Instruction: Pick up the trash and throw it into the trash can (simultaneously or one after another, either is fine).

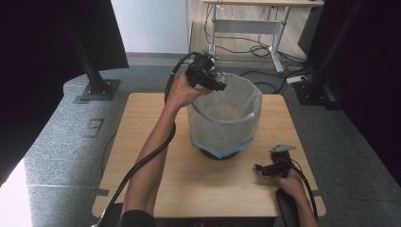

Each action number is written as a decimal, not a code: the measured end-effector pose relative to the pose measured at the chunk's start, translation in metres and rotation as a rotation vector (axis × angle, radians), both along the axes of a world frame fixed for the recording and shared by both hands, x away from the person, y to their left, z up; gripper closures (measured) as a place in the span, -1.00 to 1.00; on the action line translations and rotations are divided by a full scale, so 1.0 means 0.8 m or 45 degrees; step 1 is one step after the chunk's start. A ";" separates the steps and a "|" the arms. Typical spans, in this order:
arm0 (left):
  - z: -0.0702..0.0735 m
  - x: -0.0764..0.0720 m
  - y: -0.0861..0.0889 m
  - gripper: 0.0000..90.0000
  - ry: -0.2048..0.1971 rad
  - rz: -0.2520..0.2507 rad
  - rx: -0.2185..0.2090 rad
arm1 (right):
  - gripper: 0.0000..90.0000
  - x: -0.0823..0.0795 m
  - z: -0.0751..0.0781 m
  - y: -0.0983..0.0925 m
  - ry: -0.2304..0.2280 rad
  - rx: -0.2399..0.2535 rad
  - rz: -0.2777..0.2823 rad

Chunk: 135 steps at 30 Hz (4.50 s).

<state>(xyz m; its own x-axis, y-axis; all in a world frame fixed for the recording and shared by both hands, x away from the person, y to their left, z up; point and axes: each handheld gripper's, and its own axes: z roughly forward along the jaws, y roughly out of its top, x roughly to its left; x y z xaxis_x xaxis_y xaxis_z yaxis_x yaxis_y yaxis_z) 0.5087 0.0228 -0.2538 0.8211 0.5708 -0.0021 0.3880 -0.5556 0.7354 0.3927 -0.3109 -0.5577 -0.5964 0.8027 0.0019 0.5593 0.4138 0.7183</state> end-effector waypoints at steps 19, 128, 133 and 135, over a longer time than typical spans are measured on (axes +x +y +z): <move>-0.015 0.008 -0.028 -0.99 -0.006 -0.007 0.052 | -1.00 0.000 0.000 0.000 -0.002 -0.001 0.008; -0.166 -0.098 0.257 -1.00 -0.095 0.280 -0.106 | -1.00 -0.001 0.000 0.000 0.001 -0.005 0.007; -0.185 -0.103 0.259 -1.00 -0.093 0.284 -0.098 | -1.00 -0.001 0.000 0.000 0.001 -0.005 0.007; -0.192 -0.105 0.260 -1.00 -0.092 0.282 -0.103 | -1.00 -0.001 0.000 0.000 0.000 -0.005 0.007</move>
